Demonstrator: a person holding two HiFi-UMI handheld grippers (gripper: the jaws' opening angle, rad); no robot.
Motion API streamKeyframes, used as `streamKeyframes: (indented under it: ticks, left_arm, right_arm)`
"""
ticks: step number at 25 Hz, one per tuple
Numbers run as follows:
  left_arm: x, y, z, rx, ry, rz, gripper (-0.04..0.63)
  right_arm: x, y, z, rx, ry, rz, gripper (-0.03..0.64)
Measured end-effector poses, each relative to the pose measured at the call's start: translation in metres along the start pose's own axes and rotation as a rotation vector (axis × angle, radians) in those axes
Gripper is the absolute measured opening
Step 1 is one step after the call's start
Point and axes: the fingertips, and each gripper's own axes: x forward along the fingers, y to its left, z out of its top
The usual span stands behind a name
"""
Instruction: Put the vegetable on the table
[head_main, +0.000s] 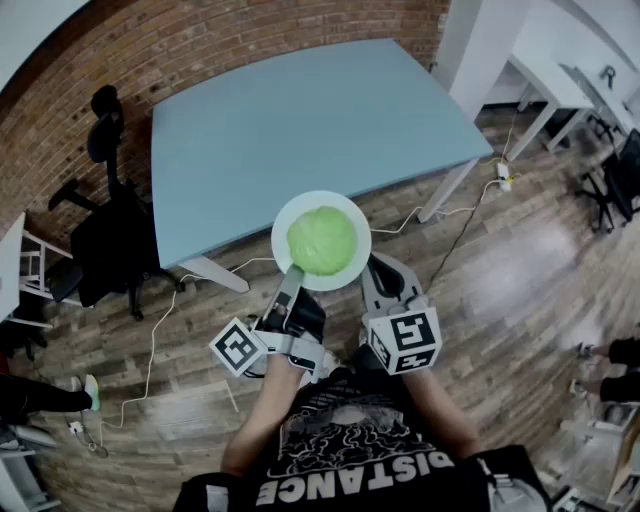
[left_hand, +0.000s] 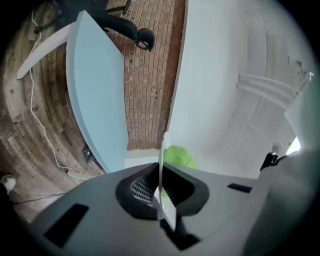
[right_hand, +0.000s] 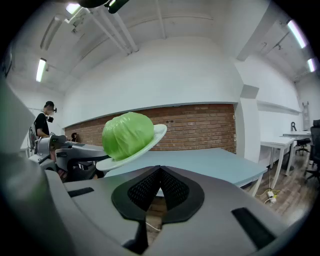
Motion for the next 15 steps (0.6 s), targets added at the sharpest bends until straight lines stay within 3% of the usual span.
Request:
streamKeyframes:
  ticks: [15]
  left_arm:
    - [0.0001,-0.0048,-0.0003,-0.001,0.0,-0.019,0.011]
  right_arm:
    - [-0.0006,0.0016,0.0043,-0.023,-0.018,-0.009,0.009]
